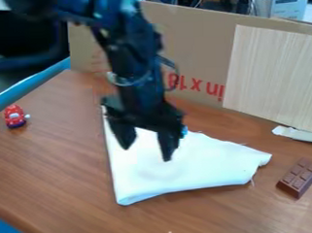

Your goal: Move the cloth to the top of the table.

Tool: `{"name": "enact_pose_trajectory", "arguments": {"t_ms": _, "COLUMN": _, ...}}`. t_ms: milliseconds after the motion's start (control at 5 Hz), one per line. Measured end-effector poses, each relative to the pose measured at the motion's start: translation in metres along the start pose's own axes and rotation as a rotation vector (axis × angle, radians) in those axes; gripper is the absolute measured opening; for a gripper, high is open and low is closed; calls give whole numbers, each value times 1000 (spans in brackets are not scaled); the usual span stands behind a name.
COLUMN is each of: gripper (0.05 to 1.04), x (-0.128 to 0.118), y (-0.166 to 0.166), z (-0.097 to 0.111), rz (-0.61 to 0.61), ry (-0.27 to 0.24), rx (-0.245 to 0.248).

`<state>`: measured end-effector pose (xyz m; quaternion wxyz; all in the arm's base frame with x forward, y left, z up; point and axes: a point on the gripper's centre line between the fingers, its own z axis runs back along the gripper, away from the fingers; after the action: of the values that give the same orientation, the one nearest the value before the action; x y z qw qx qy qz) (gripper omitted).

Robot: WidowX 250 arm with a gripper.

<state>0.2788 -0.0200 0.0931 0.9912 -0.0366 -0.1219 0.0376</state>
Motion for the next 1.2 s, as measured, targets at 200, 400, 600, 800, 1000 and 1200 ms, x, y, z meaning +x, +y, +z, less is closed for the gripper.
{"name": "enact_pose_trajectory", "arguments": {"t_ms": 200, "gripper": 999, "x": 24, "y": 5, "z": -31, "rz": 39, "ry": -23, "rx": 50}}
{"name": "enact_pose_trajectory", "arguments": {"t_ms": 400, "gripper": 999, "x": 45, "y": 13, "z": -56, "rz": 75, "ry": -33, "rx": 107}}
{"name": "enact_pose_trajectory", "arguments": {"t_ms": 600, "gripper": 999, "x": 50, "y": 26, "z": -58, "rz": 102, "ry": -51, "rx": 123}}
{"name": "enact_pose_trajectory", "arguments": {"t_ms": 800, "gripper": 999, "x": 48, "y": 32, "z": -67, "rz": 94, "ry": -18, "rx": 117}}
{"name": "enact_pose_trajectory", "arguments": {"t_ms": 1000, "gripper": 999, "x": 43, "y": 37, "z": -80, "rz": 88, "ry": 12, "rx": 137}}
{"name": "enact_pose_trajectory", "arguments": {"t_ms": 1200, "gripper": 1000, "x": 40, "y": 39, "z": -95, "rz": 101, "ry": 43, "rx": 164}}
